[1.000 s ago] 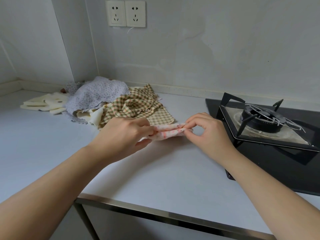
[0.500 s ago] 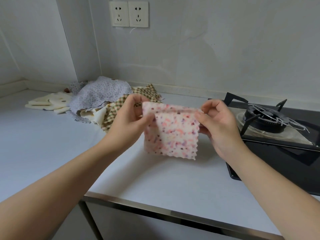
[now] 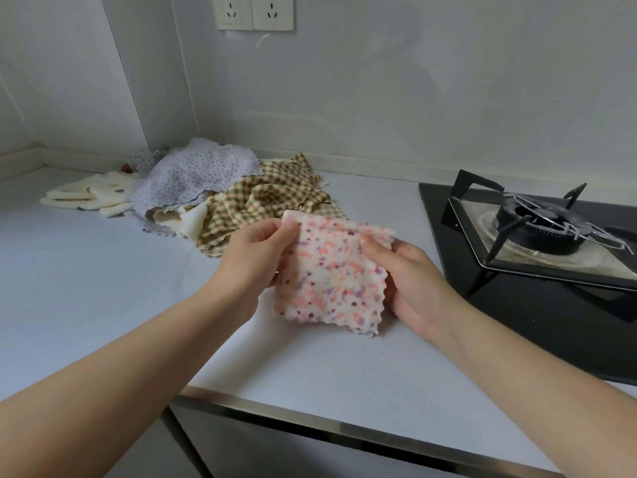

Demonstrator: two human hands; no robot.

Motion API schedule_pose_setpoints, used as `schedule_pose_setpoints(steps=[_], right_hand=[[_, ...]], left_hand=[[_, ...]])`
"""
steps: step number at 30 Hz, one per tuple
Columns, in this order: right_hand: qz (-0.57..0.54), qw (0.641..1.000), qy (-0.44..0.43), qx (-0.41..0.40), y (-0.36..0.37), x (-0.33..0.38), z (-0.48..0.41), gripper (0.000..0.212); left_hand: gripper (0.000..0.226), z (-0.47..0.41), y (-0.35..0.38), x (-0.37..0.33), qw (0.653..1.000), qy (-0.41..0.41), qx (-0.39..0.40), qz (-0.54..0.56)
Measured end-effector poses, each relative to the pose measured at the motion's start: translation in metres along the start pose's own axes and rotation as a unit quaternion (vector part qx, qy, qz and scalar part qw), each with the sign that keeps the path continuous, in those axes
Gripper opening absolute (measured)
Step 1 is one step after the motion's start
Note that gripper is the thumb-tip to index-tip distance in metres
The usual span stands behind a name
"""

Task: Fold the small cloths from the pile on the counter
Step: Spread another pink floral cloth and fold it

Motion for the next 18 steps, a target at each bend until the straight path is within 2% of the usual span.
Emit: schedule_pose_setpoints(steps=[4, 6, 9, 10, 14, 18], right_hand=[[0.025, 1.0, 0.004, 0.005, 0.0, -0.003, 0.001, 0.019], [0.044, 0.999, 0.01, 0.01, 0.004, -0.004, 0.005, 0.02], [0.047, 0.998, 0.028, 0.003, 0.01, 0.0, 0.007, 0.026], [0.04, 0.999, 0.033, -0.008, 0.012, 0.006, 0.008, 0.026], [0.001, 0.997, 0.04, -0.063, 0.017, 0.057, 0.013, 0.021], [0.016, 0.993, 0.04, -0.109, 0.019, 0.133, 0.033, 0.017]], left_hand=[[0.032, 0.004, -0.004, -0.005, 1.0, -0.001, 0.015, 0.009], [0.045, 0.006, -0.004, -0.01, 1.0, -0.005, 0.026, -0.011], [0.026, 0.01, -0.001, -0.025, 0.997, 0.036, 0.018, -0.063], [0.025, 0.011, 0.003, -0.033, 0.996, 0.042, 0.017, -0.074], [0.032, 0.011, 0.019, -0.083, 0.999, 0.021, -0.002, -0.048], [0.019, 0.023, 0.05, -0.151, 0.998, -0.003, 0.037, -0.048]])
Point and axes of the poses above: each hand's wrist, its own z-axis away from the middle knuckle, its own y-axis out of the palm, x = y × z, the point moved 3 cm from there along -z, towards the middle knuckle, and after that the axes turned 1 degree about -y, right-handed, at the moved point
